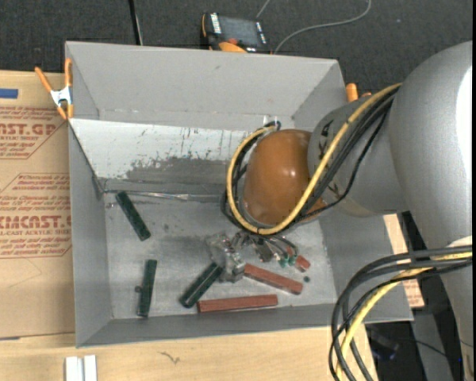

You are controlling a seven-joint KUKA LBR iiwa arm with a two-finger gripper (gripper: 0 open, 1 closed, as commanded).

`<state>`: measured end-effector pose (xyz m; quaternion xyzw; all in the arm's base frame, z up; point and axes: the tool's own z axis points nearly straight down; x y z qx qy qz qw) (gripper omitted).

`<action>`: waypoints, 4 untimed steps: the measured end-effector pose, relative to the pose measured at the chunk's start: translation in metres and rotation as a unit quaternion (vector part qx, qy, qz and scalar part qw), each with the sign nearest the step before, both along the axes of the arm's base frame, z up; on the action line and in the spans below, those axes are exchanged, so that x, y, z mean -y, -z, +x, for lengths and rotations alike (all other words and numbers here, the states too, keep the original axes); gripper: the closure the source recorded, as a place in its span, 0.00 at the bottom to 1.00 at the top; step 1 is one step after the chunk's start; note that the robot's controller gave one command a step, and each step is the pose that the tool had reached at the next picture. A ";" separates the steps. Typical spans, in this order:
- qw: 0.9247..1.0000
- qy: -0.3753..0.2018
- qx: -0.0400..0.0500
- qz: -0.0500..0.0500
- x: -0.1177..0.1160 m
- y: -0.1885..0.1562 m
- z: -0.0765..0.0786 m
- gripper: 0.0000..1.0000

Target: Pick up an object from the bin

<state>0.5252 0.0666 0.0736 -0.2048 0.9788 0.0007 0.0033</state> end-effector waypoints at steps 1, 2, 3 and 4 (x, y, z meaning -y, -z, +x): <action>0.990 -0.141 0.001 -0.001 0.005 -0.138 0.007 1.00; 1.000 0.008 -0.006 -0.001 0.019 -0.057 -0.027 1.00; 1.000 0.007 -0.003 -0.001 0.018 -0.059 -0.025 0.00; 0.995 -0.100 -0.004 -0.002 0.064 0.006 0.005 0.00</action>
Offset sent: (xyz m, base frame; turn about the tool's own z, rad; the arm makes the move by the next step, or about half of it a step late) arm 0.0053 -0.0064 0.1347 -0.2831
